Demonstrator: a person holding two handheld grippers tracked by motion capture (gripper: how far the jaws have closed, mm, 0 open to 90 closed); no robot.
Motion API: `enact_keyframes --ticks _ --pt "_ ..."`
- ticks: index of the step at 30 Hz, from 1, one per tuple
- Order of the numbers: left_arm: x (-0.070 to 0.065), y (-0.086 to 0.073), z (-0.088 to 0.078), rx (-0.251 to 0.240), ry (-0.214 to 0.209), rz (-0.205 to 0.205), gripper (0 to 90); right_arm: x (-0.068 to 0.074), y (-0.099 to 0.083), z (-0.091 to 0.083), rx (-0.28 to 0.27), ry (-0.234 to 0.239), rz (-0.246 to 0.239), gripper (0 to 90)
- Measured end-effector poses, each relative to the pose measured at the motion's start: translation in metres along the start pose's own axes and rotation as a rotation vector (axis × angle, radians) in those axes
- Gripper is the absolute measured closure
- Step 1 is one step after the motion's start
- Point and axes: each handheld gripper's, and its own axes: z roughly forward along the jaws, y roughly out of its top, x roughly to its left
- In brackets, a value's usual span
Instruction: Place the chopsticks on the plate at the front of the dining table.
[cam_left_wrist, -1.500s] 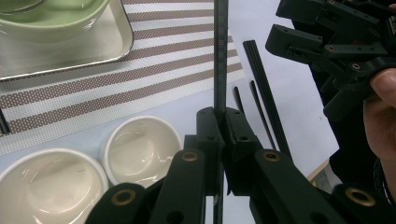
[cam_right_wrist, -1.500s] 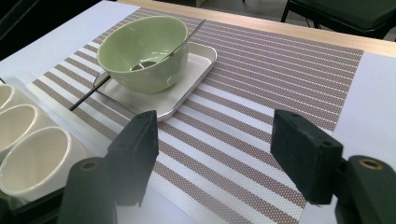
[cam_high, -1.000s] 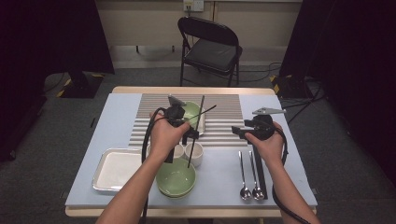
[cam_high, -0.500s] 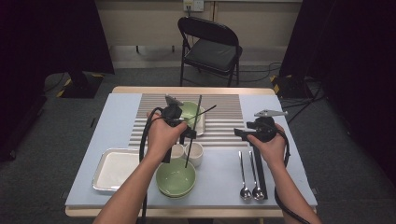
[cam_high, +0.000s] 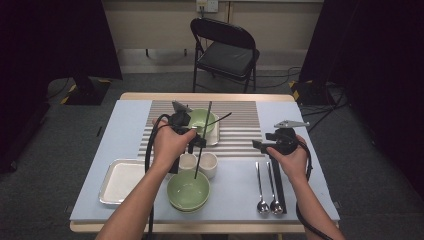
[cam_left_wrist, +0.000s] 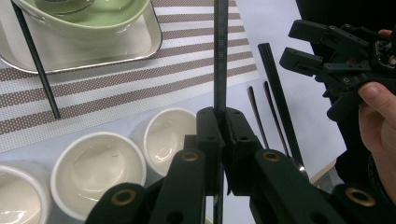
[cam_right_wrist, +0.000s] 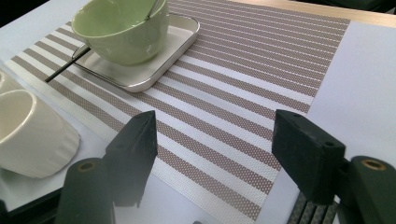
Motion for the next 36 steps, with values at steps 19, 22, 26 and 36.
enact_keyframes --ticks 19,22,26,36 --pt "0.01 0.0 -0.008 -0.005 0.01 -0.025 86.3 -0.004 -0.009 0.001 0.006 -0.004 -0.008 29.1" --pt "0.009 -0.001 -0.008 -0.005 0.002 -0.028 86.3 -0.005 -0.011 0.002 0.009 -0.013 -0.005 28.3" --pt "0.01 -0.001 -0.008 -0.005 0.001 -0.031 86.3 -0.006 -0.013 0.002 0.015 -0.017 -0.003 28.1" --pt "0.014 -0.002 -0.009 0.002 0.008 -0.039 86.3 -0.011 -0.018 0.001 0.029 -0.029 -0.007 27.5"
